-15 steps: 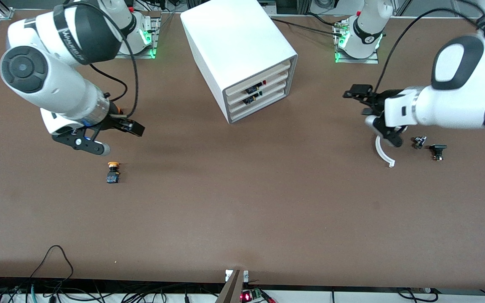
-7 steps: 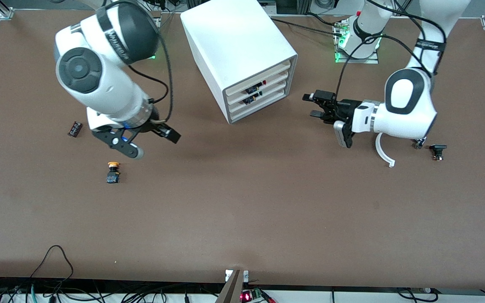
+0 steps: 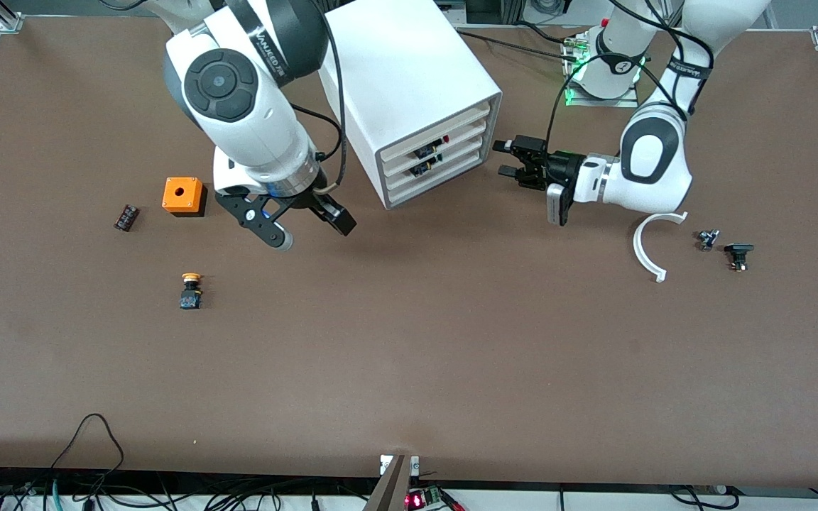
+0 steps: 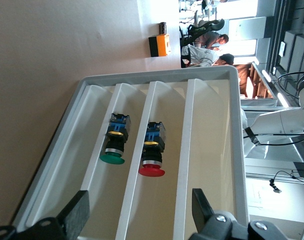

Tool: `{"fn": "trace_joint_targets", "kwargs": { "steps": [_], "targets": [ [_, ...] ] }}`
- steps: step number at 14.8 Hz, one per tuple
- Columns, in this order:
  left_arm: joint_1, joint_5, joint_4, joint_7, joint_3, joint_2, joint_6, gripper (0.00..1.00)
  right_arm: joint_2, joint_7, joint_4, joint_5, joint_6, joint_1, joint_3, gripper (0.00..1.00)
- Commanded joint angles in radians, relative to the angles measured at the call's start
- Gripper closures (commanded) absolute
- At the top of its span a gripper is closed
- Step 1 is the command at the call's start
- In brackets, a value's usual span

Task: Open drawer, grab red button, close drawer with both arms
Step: 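Reach the left gripper to the drawer handle while the right gripper approaches the cabinet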

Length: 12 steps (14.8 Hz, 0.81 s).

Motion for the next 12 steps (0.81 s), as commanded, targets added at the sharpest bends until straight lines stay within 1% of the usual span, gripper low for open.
{"fn": "trace_joint_targets", "kwargs": {
  "steps": [1,3,4,5,8,9,11,12],
  "targets": [
    [0.001,-0.069,-0.048,0.079,-0.029,0.013,0.019,0.22,0.028,0.068,0.061,0.028,-0.005,0.012,-0.003,0.01],
    [-0.001,-0.103,-0.054,0.171,-0.031,0.064,0.02,0.26,0.043,0.111,0.088,0.03,-0.006,0.02,-0.005,0.01],
    [-0.001,-0.113,-0.057,0.192,-0.036,0.075,0.02,0.31,0.045,0.123,0.092,0.03,-0.005,0.021,-0.003,0.01],
    [-0.001,-0.129,-0.068,0.193,-0.052,0.076,0.02,0.31,0.047,0.131,0.094,0.03,-0.003,0.026,-0.003,0.01],
    [-0.001,-0.198,-0.094,0.225,-0.094,0.087,0.023,0.38,0.057,0.158,0.114,0.043,0.007,0.028,-0.005,0.01],
    [-0.001,-0.201,-0.099,0.246,-0.095,0.108,0.024,0.39,0.063,0.172,0.124,0.045,0.015,0.028,-0.005,0.01],
    [-0.001,-0.201,-0.103,0.287,-0.095,0.145,0.025,0.45,0.079,0.185,0.14,0.045,0.018,0.028,-0.003,0.01],
    [-0.001,-0.202,-0.103,0.295,-0.095,0.156,0.025,0.52,0.082,0.191,0.146,0.045,0.021,0.029,-0.003,0.01]
  ]
}}
